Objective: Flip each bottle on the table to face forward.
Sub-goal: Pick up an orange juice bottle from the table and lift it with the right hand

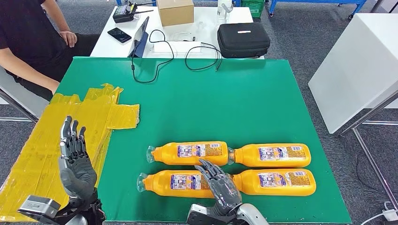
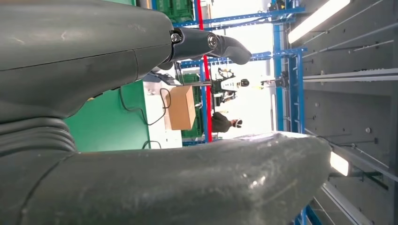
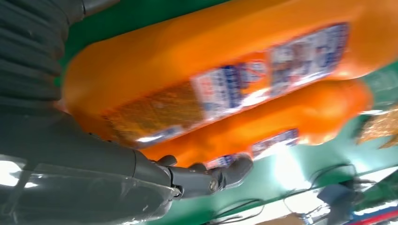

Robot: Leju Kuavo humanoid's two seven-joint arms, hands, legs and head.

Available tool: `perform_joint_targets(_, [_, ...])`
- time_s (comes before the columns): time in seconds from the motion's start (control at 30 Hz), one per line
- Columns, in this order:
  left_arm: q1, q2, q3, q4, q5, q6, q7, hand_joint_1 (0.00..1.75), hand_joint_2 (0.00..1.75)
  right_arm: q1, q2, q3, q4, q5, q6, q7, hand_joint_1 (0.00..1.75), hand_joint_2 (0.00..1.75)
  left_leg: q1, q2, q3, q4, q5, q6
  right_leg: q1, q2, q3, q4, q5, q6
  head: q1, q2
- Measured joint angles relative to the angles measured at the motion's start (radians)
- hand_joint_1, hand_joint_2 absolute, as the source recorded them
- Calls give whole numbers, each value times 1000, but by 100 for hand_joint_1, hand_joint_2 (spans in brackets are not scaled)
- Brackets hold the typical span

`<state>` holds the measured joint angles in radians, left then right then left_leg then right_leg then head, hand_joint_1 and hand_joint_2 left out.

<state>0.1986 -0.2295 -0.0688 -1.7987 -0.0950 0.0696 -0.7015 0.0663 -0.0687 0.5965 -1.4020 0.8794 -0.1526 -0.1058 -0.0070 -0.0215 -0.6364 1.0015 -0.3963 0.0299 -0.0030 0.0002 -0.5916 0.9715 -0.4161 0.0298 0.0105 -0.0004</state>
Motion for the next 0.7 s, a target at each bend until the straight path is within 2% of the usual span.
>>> perform_joint_targets(0.3, [7,-5,25,-10,1,-14,0,0,0,-12,-43,0,22,-4,27,56,0,175,0,0,1,0,0,0,0,0,1,0,0,0,0,0])
perform_joint_targets(0.7, [7,-6,35,-16,2,-19,0,0,0,-30,-47,1,43,-6,34,58,0,175,0,0,3,0,0,0,0,0,2,0,0,0,0,0])
